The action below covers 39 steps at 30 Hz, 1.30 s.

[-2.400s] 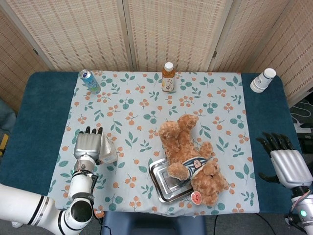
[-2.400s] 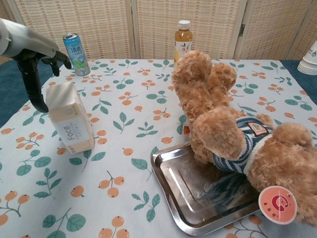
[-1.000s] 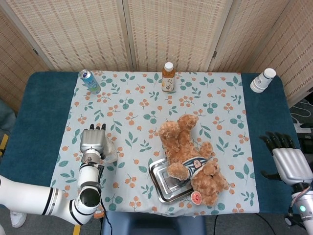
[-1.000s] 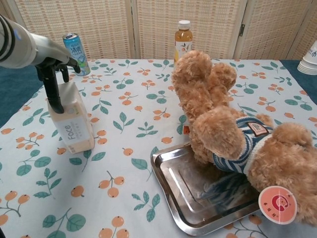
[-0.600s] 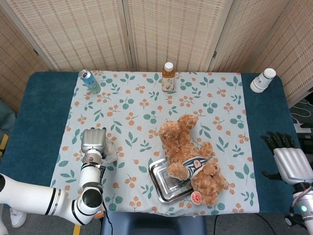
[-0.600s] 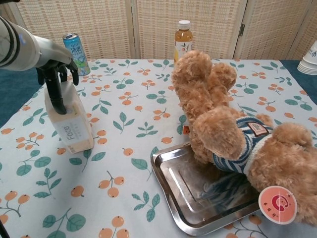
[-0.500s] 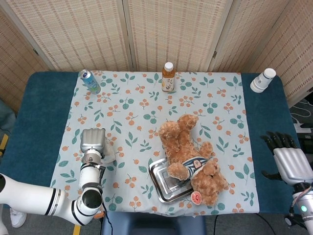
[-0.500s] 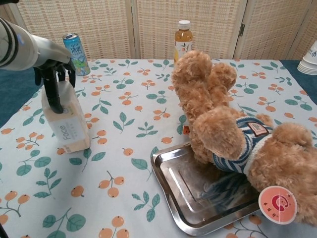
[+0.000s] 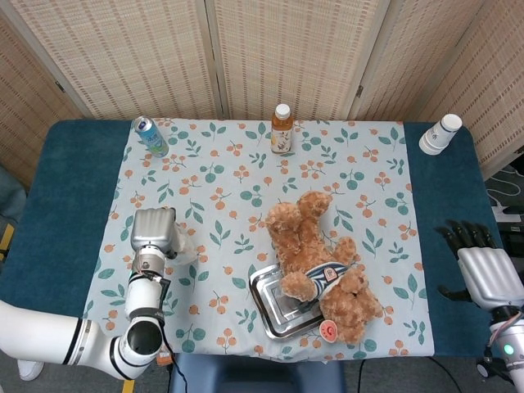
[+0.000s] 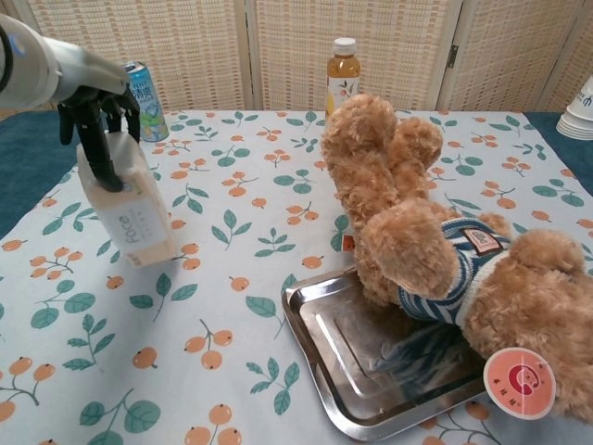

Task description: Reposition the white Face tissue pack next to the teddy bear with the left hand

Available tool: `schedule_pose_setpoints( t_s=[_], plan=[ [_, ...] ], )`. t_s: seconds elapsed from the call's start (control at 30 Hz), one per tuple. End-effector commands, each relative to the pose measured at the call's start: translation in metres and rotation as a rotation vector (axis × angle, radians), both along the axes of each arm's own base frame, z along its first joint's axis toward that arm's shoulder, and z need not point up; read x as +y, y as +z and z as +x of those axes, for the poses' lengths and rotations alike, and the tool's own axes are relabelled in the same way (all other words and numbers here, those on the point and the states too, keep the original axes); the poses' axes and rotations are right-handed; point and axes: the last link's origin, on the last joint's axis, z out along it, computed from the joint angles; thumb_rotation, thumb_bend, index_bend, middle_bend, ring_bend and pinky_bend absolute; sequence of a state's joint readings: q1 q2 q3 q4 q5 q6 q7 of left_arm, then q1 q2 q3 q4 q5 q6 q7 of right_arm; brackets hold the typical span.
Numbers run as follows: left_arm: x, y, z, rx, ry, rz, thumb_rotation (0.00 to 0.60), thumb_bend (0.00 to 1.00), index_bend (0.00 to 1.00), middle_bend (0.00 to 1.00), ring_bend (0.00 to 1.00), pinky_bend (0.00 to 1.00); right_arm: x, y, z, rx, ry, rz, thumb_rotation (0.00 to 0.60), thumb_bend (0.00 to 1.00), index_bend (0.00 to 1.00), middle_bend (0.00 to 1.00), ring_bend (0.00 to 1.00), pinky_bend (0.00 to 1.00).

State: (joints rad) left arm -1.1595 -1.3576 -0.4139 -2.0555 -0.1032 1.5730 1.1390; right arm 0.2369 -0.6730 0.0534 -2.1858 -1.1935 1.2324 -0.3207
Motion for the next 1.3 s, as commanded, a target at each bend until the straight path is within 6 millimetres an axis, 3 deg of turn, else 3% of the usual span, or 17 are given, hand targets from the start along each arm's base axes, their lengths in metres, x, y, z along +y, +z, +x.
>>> schedule_pose_setpoints(
  t_s=[0.03, 0.2, 0.3, 0.5, 0.7, 0.97, 1.3],
  plan=[
    [-0.001, 0.02, 0.006, -0.135, -0.066, 0.083, 0.6, 0.18, 0.48, 0.59, 0.42, 0.43, 0.0, 0.0, 0.0, 0.0, -0.001, -0.003, 0.6, 0.12, 0.13, 0.05, 0.0, 0.0],
    [0.0, 0.032, -0.006, -0.371, -0.143, 0.209, 0.6, 0.18, 0.5, 0.61, 0.45, 0.47, -0.001, -0.001, -0.002, 0.006, -0.005, 0.003, 0.6, 0.12, 0.13, 0.04, 0.0, 0.0],
    [0.0, 0.031, -0.02, -0.539, -0.169, 0.256, 0.6, 0.19, 0.5, 0.61, 0.45, 0.52, -0.001, -0.003, -0.002, 0.01, -0.006, 0.007, 0.6, 0.12, 0.13, 0.05, 0.0, 0.0],
    [-0.002, 0.023, -0.054, -0.785, -0.249, 0.358, 0.6, 0.19, 0.5, 0.62, 0.45, 0.52, -0.001, -0.005, -0.004, 0.02, -0.011, 0.011, 0.6, 0.12, 0.13, 0.04, 0.0, 0.0],
    [-0.007, 0.002, -0.079, -0.942, -0.255, 0.359, 0.6, 0.19, 0.5, 0.62, 0.45, 0.52, -0.001, -0.007, -0.004, 0.026, -0.01, 0.015, 0.6, 0.12, 0.13, 0.05, 0.0, 0.0],
    [-0.015, -0.042, -0.105, -1.099, -0.291, 0.317, 0.6, 0.19, 0.49, 0.61, 0.44, 0.49, 0.0, -0.009, -0.005, 0.034, -0.009, 0.018, 0.6, 0.12, 0.13, 0.05, 0.0, 0.0],
    [-0.016, -0.083, -0.134, -1.135, -0.261, 0.295, 0.6, 0.18, 0.47, 0.58, 0.42, 0.47, 0.0, -0.012, -0.006, 0.044, -0.012, 0.024, 0.6, 0.12, 0.13, 0.05, 0.0, 0.0]
  ],
)
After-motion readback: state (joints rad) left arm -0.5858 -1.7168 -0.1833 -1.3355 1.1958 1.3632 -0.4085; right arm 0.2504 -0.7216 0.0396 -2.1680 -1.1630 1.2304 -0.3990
